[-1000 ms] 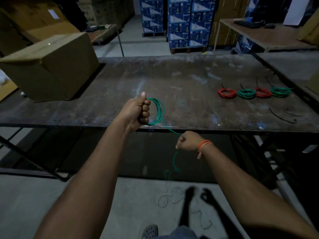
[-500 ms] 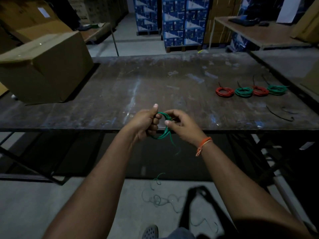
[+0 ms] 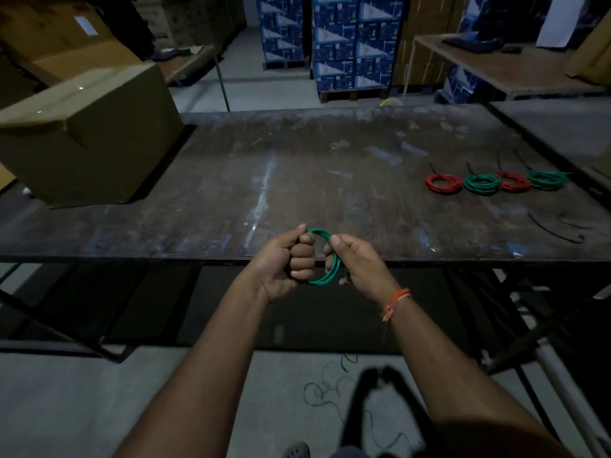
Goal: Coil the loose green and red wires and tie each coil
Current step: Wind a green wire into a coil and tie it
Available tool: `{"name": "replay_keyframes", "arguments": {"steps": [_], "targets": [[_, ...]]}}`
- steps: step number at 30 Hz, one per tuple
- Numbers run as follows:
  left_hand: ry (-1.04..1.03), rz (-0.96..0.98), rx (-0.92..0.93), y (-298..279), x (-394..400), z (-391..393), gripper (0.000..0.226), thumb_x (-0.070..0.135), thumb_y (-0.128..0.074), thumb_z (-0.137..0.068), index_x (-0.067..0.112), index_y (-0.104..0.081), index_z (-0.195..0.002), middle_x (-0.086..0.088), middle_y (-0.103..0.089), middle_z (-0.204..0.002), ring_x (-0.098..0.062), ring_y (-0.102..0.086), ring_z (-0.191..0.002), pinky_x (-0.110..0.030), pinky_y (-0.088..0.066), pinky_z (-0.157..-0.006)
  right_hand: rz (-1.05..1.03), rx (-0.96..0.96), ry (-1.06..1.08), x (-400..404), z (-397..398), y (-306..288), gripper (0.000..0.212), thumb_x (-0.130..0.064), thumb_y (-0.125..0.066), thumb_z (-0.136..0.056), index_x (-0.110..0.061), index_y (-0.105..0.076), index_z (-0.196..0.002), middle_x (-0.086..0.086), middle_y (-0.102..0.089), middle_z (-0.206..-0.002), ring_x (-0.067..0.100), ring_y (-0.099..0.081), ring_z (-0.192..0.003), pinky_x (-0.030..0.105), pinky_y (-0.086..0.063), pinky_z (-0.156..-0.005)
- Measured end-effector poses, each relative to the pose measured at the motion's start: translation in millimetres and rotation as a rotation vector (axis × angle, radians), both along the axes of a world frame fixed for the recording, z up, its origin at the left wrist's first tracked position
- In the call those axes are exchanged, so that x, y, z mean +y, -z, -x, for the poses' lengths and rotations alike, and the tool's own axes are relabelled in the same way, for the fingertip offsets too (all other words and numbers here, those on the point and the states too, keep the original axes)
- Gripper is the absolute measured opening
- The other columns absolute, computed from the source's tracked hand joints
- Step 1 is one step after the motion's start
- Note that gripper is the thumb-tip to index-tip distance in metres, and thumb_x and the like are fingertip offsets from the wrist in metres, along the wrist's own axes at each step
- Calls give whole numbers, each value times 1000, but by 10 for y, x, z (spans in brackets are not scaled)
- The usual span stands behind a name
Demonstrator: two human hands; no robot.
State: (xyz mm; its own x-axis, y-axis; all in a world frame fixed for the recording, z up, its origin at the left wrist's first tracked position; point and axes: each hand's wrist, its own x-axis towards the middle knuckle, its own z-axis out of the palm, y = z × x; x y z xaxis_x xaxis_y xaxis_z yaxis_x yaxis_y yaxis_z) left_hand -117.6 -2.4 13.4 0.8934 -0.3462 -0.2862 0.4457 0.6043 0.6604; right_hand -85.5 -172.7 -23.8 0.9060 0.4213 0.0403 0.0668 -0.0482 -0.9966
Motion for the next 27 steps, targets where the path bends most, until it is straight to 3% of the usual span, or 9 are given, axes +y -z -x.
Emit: {"name": "replay_keyframes", "arguments": {"steps": [5,8,10,14,18,22,25,27], "targets": [[-39,539,-47,214,484,-163,26,18,-45,-99,13,-55,-75,10,-23,-54,-9,-19,-43,-26,-24,-44,75,-12,-1,-237,-20,273,10,-1,-63,-96,-11,-62,-96,-4,-58,-68,9,-55,-61,21,-48,-60],[-118,598,-89,252,719,-210,18,6,-57,-93,13,-53,-77,9,-24,-54,-9,-20,-44,-25,-22,-46,96,-43,175,-323,-25,401,18,4,-68,-92,-14,-67,-93,-2,-62,-77,5,-57,-70,20,-51,-71],[-185,570,-77,251,798,-235,21,11,-49,-95,15,-53,-75,10,-22,-54,-7,-17,-44,-22,-19,-46,105,-78,288,-330,-31,408,22,4,-68,-91,-19,-69,-90,3,-65,-83,5,-57,-75,18,-50,-75],[-294,448,-48,161,860,-326,26,19,-41,-97,17,-52,-73,9,-22,-50,-6,-15,-42,-19,-19,-42,243,-289,348,-299,-25,299,22,0,-71,-90,-22,-72,-87,-3,-71,-84,3,-63,-77,21,-50,-77],[-346,238,-94,69,787,-439,20,26,-43,-95,19,-48,-76,10,-35,-50,-2,-32,-39,-17,-28,-43,422,-667,147,-73,19,-84,8,-13,-70,-90,-16,-76,-93,-1,-66,-85,13,-65,-82,29,-52,-73],[-396,-44,-176,156,589,-512,30,23,-34,-108,14,-45,-82,2,-46,-56,-7,-41,-46,-18,-39,-46,517,-917,43,307,50,-475,13,-15,-69,-91,-12,-77,-101,7,-62,-87,22,-61,-81,33,-49,-71],[-338,-337,-312,210,476,-430,32,25,-35,-109,7,-52,-88,-3,-55,-59,-11,-49,-46,-21,-44,-45,499,-966,54,472,29,-631,21,-9,-70,-89,-9,-76,-109,9,-63,-91,21,-60,-84,30,-47,-75],[-257,-418,-374,192,456,-374,29,23,-36,-109,2,-53,-98,0,-47,-57,-6,-40,-45,-17,-34,-42,490,-958,81,511,-21,-687,23,-4,-70,-88,-7,-74,-110,10,-64,-93,22,-61,-86,32,-49,-75]]}}
